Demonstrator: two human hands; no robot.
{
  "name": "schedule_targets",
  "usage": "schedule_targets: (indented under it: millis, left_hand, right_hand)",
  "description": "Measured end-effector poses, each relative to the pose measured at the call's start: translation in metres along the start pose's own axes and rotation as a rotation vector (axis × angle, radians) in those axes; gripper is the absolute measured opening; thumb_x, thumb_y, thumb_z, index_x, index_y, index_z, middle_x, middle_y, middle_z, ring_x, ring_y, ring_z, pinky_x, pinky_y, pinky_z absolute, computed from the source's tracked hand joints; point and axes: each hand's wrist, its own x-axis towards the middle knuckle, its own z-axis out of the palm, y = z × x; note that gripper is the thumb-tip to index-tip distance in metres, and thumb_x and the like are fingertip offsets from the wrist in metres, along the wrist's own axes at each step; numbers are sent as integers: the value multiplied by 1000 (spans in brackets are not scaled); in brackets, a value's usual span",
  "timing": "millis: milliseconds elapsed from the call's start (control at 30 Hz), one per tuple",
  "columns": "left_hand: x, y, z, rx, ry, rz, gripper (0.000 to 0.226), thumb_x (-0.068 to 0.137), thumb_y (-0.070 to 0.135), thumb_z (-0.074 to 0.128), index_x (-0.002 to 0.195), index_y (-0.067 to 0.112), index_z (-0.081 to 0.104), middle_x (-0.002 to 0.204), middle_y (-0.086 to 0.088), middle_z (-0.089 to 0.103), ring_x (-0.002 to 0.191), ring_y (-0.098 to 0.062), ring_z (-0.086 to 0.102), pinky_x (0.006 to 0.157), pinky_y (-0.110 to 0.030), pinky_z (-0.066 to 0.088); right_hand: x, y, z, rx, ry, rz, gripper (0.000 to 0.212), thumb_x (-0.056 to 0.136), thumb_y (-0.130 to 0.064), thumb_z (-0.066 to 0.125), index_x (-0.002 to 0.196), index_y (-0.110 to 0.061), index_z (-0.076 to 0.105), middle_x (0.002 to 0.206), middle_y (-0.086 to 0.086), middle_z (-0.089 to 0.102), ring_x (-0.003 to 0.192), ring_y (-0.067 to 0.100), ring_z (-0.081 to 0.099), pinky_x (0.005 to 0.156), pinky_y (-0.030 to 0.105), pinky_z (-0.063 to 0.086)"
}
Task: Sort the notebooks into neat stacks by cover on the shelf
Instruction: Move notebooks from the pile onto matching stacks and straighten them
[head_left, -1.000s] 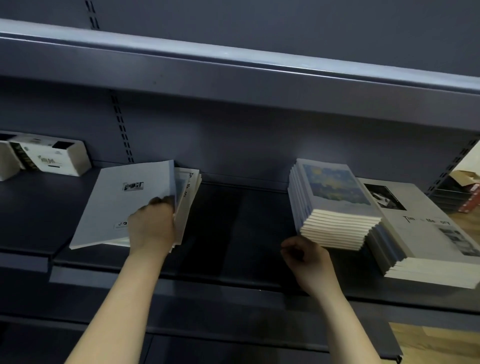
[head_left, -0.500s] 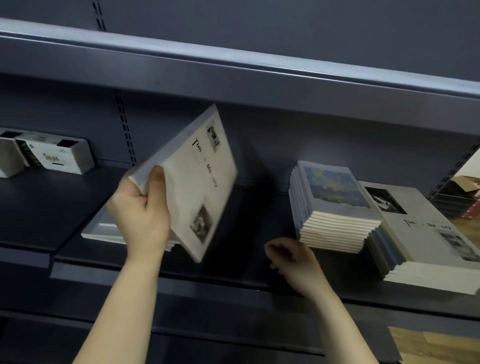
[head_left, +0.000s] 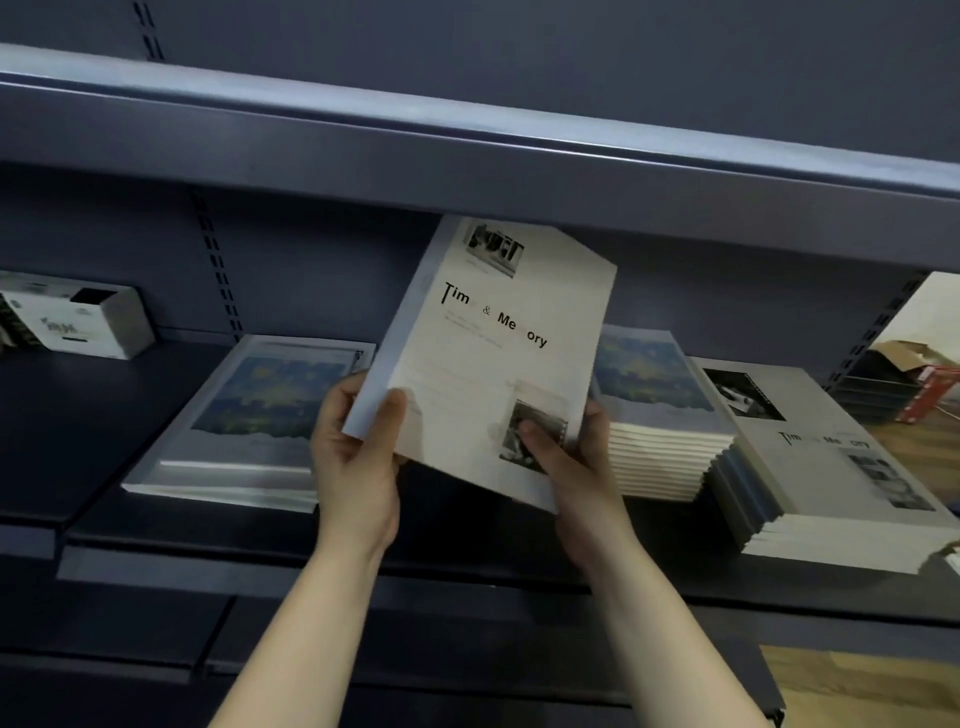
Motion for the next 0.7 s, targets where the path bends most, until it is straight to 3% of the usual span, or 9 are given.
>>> schedule_targets:
  millis: [100, 233, 367, 500, 600, 700]
  left_hand:
    - [1, -5, -5, 157, -93, -19, 21, 77, 18, 71, 88, 32, 61, 90, 8, 68, 83, -14, 66, 63, -30, 55]
    - [0, -13, -10, 318, -234, -64, 29, 78, 6, 73, 94, 23, 56, 94, 7, 69, 87, -12, 67, 66, -25, 55]
    - [-6, -24, -5, 415, -351, -191, 44, 73, 14, 79, 106, 24, 51, 103, 7, 66, 91, -6, 66, 60, -23, 56]
    - [-9, -35, 1, 507, -442, -226, 58, 65, 27, 85, 111, 33, 48, 105, 19, 66, 95, 0, 64, 68, -19, 55]
    - [-13, -43, 10, 540, -508, -221, 50, 69, 42, 81, 109, 40, 51, 106, 22, 66, 94, 1, 65, 67, -14, 53]
    - [-17, -54, 17, 606, -506, -192, 26, 81, 55, 62, 104, 46, 56, 102, 25, 65, 91, 3, 65, 68, -14, 53]
  right_hand:
    - [7, -8, -13, -83, -8, -104, 48, 85, 4, 64, 119, -25, 47, 107, -10, 68, 105, 11, 64, 83, 24, 54]
    - [12, -15, -34, -160, 9, -104, 48, 82, 7, 65, 113, -27, 51, 98, -14, 70, 97, 10, 67, 74, 22, 56]
    - [12, -24, -57, -196, 40, -96, 48, 79, 6, 68, 118, -19, 54, 104, -2, 71, 98, 14, 68, 73, 25, 55]
    - [10, -33, -81, -188, 33, -94, 44, 79, 9, 67, 118, -8, 57, 104, 11, 71, 97, 25, 68, 76, 35, 55]
    - [9, -40, -100, -175, 58, -101, 40, 78, 11, 66, 113, -8, 60, 97, 9, 72, 90, 25, 69, 74, 35, 57]
    - [8, -49, -123, -163, 87, -108, 40, 78, 14, 65, 107, -14, 63, 93, 7, 74, 87, 23, 70, 71, 33, 57]
